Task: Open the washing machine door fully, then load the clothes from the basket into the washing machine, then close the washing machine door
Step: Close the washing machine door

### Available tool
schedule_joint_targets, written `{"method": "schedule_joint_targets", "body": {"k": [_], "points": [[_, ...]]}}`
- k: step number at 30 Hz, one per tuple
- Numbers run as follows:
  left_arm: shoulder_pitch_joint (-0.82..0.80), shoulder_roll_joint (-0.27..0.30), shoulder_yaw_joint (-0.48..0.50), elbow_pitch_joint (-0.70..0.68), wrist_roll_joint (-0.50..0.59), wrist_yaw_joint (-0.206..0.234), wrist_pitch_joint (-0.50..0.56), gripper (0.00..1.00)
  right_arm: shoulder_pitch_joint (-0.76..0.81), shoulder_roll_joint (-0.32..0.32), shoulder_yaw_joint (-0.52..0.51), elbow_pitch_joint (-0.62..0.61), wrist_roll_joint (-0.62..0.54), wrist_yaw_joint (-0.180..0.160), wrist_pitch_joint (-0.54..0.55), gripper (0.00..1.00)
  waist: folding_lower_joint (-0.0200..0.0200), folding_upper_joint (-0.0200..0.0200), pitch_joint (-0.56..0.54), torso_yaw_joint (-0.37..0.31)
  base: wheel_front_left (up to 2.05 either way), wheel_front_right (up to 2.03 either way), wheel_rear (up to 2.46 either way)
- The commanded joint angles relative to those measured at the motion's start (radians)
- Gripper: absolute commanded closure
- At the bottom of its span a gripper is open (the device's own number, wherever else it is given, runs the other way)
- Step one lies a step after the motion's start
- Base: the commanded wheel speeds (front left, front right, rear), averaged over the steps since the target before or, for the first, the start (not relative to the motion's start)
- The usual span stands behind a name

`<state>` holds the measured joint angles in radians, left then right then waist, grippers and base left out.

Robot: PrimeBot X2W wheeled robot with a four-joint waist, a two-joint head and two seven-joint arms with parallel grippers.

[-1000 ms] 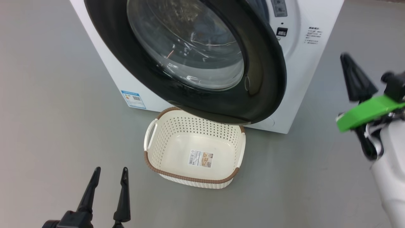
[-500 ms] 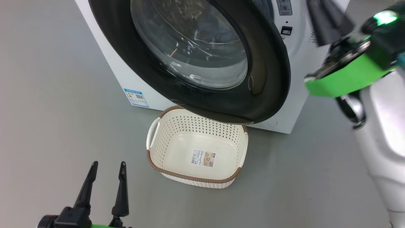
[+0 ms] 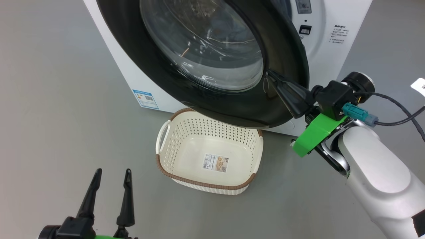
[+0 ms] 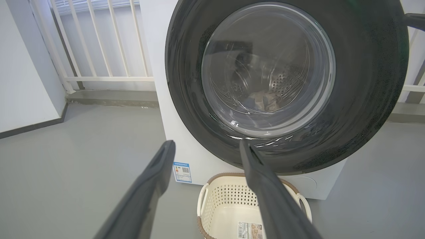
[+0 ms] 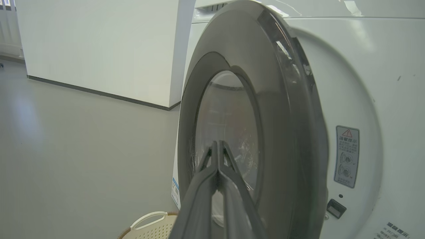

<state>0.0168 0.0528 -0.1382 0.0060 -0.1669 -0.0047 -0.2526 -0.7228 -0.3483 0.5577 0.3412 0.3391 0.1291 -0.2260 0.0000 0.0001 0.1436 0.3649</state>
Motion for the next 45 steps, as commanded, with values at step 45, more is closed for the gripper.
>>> {"method": "schedule_joint_targets", "body": {"k": [45], "points": [[-0.114,-0.003,-0.052,-0.063,-0.031,0.057,-0.009,0.0,-0.374,-0.158,0.037,0.361,0.167,0.002,-0.035,1.0,0.0,-0.0001,0.172,0.079,0.0,0.0,0.0]]}}
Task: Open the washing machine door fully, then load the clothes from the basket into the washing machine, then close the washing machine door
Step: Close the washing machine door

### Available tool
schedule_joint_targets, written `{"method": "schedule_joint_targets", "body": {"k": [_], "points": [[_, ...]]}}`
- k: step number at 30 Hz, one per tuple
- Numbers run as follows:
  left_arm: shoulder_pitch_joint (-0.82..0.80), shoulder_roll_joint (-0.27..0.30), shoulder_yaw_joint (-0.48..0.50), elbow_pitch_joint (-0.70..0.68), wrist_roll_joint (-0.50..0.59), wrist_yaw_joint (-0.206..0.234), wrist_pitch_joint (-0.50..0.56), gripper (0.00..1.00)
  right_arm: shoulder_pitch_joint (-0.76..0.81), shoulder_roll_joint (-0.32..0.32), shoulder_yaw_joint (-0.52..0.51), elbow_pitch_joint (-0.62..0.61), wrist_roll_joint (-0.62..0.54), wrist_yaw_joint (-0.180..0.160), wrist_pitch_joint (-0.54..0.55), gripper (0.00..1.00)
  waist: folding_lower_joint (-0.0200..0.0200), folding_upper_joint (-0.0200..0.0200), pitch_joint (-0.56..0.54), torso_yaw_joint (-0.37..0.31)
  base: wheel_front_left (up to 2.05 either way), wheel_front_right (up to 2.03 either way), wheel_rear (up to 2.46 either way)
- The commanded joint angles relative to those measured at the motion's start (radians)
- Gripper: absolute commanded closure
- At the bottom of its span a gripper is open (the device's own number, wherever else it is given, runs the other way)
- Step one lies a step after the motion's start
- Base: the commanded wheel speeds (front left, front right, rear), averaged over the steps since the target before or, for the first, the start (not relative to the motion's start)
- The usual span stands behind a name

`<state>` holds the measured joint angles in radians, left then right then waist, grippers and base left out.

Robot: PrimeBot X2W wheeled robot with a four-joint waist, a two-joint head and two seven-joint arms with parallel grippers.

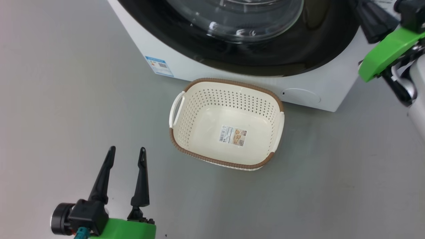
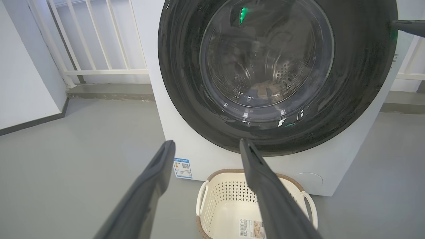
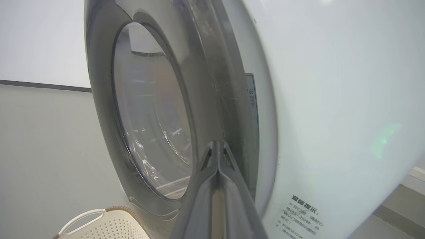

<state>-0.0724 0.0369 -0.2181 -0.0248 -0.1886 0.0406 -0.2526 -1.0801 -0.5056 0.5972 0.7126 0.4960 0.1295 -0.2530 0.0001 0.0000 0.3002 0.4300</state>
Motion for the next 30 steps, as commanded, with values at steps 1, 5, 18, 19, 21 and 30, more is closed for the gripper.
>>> {"method": "schedule_joint_targets", "body": {"k": [1,5,18,19,21,30], "points": [[-0.027,0.013,0.026,-0.033,-0.012,0.014,-0.009,0.0,-0.027,-0.002,-0.004,-0.003,0.015,0.001,-0.008,1.0,-0.0001,0.0,0.019,0.017,0.0,0.0,0.0],[-0.033,0.013,0.016,-0.032,-0.016,0.02,-0.009,0.0,-0.051,-0.003,-0.003,0.018,0.025,0.001,-0.008,1.0,-0.0001,0.0,0.027,0.024,0.0,0.0,0.0],[-0.037,0.013,0.014,-0.023,-0.012,0.024,-0.009,0.0,0.002,0.014,0.007,-0.044,0.032,0.001,-0.009,1.0,-0.0001,0.0,0.008,0.014,0.0,0.0,0.0],[-0.036,0.013,0.016,-0.022,-0.01,0.022,-0.009,0.0,0.016,0.017,0.004,-0.059,0.035,0.001,-0.009,1.0,-0.0001,0.0,0.004,0.011,0.0,0.0,0.0],[-0.033,0.013,0.021,-0.019,-0.005,0.019,-0.009,0.0,0.051,0.021,-0.011,-0.091,0.039,0.001,-0.009,1.0,-0.0001,0.0,-0.008,0.003,0.0,0.0,0.0],[-0.019,0.013,0.044,-0.009,0.024,-0.006,-0.009,0.0,0.258,0.054,-0.127,-0.231,0.047,0.001,-0.009,1.0,-0.0001,0.0,-0.054,-0.046,0.0,0.0,0.0]]}}
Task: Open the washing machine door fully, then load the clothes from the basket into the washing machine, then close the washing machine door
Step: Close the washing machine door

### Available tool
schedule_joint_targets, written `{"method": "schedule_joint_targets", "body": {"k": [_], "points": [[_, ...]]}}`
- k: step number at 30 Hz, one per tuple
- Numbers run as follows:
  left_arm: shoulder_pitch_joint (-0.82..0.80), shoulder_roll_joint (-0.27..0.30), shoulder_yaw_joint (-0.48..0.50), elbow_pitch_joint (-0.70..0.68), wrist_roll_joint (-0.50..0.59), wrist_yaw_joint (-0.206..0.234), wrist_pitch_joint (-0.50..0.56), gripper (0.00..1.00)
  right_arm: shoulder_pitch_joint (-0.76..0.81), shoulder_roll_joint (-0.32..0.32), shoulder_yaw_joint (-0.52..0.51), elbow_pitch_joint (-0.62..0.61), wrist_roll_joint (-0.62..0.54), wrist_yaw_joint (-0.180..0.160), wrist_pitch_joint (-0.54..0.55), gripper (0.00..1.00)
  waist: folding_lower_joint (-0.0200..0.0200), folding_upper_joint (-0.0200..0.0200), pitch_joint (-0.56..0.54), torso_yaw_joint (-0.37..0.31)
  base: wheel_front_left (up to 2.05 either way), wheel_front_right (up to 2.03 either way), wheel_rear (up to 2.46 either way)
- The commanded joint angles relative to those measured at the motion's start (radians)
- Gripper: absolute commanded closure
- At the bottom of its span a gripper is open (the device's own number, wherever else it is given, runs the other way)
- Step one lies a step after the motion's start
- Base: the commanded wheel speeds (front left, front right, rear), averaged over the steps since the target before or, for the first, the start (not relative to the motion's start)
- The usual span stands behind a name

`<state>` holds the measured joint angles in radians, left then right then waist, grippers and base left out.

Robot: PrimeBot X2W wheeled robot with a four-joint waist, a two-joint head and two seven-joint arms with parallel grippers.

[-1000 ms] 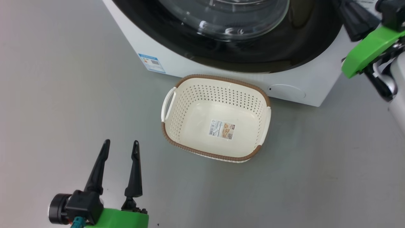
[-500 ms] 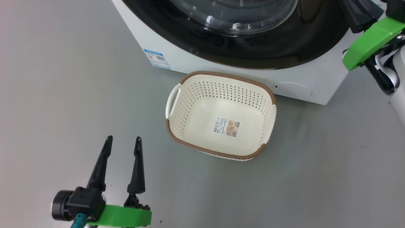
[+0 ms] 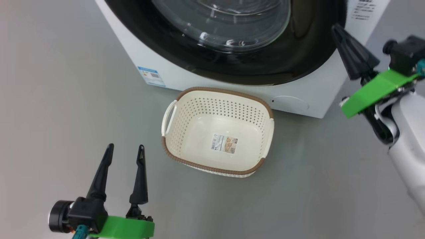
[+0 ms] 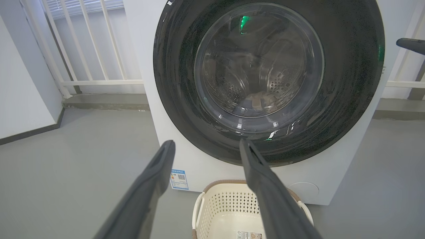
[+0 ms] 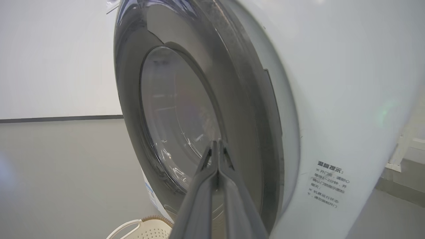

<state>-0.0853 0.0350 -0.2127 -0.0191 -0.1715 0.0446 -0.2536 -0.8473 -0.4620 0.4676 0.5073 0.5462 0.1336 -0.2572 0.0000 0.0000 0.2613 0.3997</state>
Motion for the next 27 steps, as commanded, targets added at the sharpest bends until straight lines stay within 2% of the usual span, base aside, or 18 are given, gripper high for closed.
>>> {"method": "schedule_joint_targets", "body": {"k": [1,3,4,6,7,16,27], "points": [[-0.004,0.015,0.042,-0.013,0.01,-0.013,-0.008,0.0,0.048,0.017,-0.016,-0.035,-0.004,-0.003,-0.004,1.0,0.0,0.0,-0.02,-0.022,0.0,0.0,0.0],[-0.001,0.015,0.051,-0.01,0.018,-0.019,-0.008,0.0,0.094,0.033,-0.053,-0.059,-0.011,-0.003,-0.004,1.0,0.0,0.0,-0.031,-0.035,0.0,0.0,0.0],[0.001,0.015,0.055,-0.009,0.021,-0.023,-0.008,0.0,0.116,0.042,-0.068,-0.07,-0.015,-0.003,-0.004,0.84,0.0,0.0,-0.036,-0.043,0.0,0.0,0.0],[0.004,0.015,0.062,-0.006,0.029,-0.031,-0.008,0.0,0.158,0.056,-0.095,-0.089,-0.029,-0.003,-0.004,0.35,0.0,0.0,-0.047,-0.055,0.0,0.0,0.0],[0.007,0.015,0.066,-0.004,0.032,-0.033,-0.008,0.0,0.178,0.065,-0.105,-0.099,-0.035,-0.003,-0.004,0.0,0.0,0.0,-0.053,-0.062,0.0,0.0,0.0],[0.032,0.025,0.093,0.021,0.048,-0.059,-0.008,0.0,0.357,0.136,-0.203,-0.159,-0.089,-0.003,-0.005,0.0,0.0,0.0,-0.116,-0.125,0.0,0.0,0.0],[0.073,0.043,0.111,0.061,0.049,-0.076,-0.008,0.0,0.597,0.198,-0.35,-0.229,-0.179,-0.003,-0.005,0.0,0.0,0.0,-0.196,-0.238,0.0,0.0,0.0]]}}
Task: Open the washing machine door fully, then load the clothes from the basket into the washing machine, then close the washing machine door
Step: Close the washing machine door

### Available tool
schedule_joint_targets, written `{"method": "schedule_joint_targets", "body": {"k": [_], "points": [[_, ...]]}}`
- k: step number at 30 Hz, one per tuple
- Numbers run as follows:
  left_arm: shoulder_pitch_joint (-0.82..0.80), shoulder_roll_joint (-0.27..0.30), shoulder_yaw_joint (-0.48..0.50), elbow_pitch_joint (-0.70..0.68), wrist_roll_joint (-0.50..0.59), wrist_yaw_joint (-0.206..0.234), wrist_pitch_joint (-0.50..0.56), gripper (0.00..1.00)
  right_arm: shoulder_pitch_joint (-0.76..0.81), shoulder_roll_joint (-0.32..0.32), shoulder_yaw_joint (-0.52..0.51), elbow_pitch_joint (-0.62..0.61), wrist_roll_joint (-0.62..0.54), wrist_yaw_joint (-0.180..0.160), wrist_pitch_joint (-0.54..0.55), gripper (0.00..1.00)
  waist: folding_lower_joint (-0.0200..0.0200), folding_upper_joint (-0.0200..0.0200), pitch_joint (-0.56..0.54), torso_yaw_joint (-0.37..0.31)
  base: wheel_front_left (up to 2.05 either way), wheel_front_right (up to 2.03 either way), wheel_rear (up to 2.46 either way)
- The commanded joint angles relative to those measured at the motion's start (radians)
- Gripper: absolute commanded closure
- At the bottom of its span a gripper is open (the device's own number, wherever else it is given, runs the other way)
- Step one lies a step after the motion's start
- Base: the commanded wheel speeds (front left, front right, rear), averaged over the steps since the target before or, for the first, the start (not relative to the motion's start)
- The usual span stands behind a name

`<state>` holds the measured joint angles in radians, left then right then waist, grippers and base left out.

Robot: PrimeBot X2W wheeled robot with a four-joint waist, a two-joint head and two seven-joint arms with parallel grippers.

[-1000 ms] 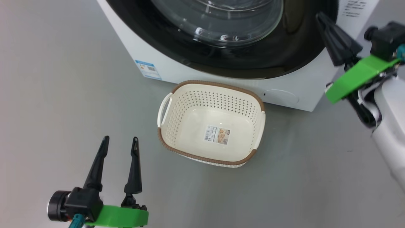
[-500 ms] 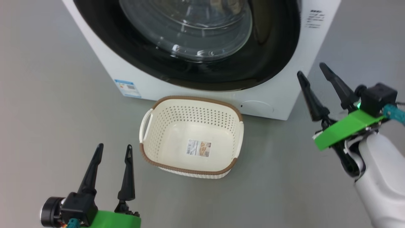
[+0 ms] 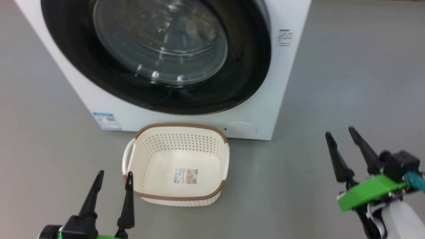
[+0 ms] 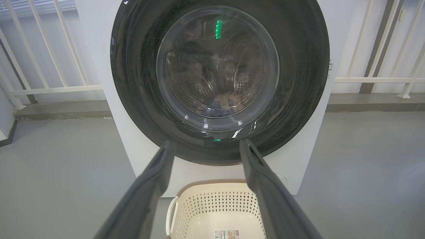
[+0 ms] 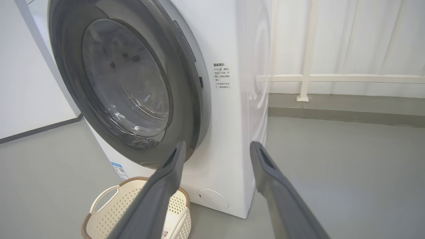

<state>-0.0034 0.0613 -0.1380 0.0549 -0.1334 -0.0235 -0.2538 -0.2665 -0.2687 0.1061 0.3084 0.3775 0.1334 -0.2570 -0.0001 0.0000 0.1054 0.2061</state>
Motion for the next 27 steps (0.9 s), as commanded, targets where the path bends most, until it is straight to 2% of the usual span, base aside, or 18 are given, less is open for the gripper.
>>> {"method": "schedule_joint_targets", "body": {"k": [1,13,27], "points": [[-0.009,0.017,0.036,-0.013,0.011,-0.008,-0.008,0.0,0.016,0.004,0.012,-0.03,-0.01,-0.003,-0.005,0.0,0.0001,0.0,-0.04,-0.044,0.0,0.0,0.0],[0.063,0.044,0.057,0.007,-0.009,-0.004,-0.005,0.0,0.236,0.085,-0.096,-0.133,-0.086,-0.003,0.0,0.0,0.0001,0.0,-0.123,-0.151,0.0,0.0,0.0],[0.112,0.064,0.059,-0.008,-0.032,0.0,0.014,0.0,0.377,0.154,-0.15,-0.273,-0.134,-0.003,0.05,0.0,0.0001,0.0,-0.17,-0.167,0.0,0.0,0.0]]}}
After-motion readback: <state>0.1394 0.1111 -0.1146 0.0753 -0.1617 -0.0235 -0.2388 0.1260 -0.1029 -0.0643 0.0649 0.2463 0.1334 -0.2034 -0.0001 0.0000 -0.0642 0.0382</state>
